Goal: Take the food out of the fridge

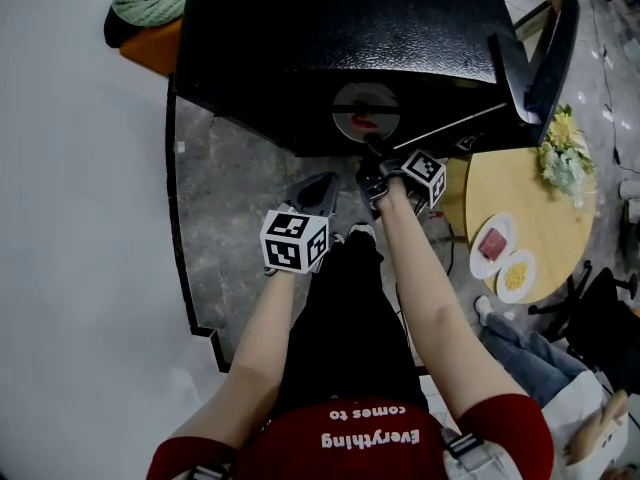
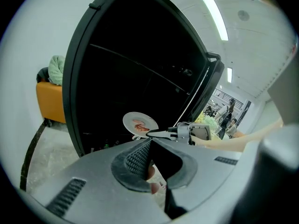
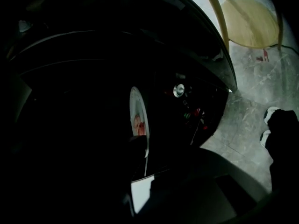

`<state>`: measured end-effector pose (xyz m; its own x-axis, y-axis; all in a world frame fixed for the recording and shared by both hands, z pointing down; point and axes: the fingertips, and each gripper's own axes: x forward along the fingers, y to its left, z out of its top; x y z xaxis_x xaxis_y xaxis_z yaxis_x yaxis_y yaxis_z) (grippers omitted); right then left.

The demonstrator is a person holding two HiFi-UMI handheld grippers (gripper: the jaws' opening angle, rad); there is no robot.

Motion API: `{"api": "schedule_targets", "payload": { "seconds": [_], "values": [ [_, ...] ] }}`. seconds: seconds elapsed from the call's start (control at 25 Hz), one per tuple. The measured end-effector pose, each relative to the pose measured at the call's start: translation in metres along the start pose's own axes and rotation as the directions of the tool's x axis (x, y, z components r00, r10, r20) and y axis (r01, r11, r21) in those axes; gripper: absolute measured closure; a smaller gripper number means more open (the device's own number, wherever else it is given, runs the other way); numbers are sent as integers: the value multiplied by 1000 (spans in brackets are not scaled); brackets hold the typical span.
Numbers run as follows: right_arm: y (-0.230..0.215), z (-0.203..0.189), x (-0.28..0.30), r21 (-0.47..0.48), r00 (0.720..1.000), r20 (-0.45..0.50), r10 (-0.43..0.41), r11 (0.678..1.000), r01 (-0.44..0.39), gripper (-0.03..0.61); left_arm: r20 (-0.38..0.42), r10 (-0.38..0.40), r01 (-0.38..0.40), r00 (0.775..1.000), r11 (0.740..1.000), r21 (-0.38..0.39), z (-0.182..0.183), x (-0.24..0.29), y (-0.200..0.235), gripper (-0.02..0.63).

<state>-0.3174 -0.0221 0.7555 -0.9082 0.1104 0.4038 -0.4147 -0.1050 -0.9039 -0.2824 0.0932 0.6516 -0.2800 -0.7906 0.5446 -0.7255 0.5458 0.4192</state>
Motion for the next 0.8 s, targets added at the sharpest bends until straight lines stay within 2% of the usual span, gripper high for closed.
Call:
{"api": "schedule_targets", "payload": {
  "seconds": [0.28, 0.44, 0.8],
  "values": [
    [10, -2, -13, -53, 996, -51, 67, 996, -69, 557, -6, -17, 17, 1000, 1000, 18, 2, 6, -8, 617],
    [13, -3, -26, -44, 991, -69, 114, 992, -117, 557, 10, -25, 25, 1000, 999, 33, 9, 5, -14, 617],
    [33, -38, -92, -56, 968, -122, 220, 972, -228, 557, 40, -56, 53, 998, 996, 76, 15, -23, -39, 617]
  ]
}}
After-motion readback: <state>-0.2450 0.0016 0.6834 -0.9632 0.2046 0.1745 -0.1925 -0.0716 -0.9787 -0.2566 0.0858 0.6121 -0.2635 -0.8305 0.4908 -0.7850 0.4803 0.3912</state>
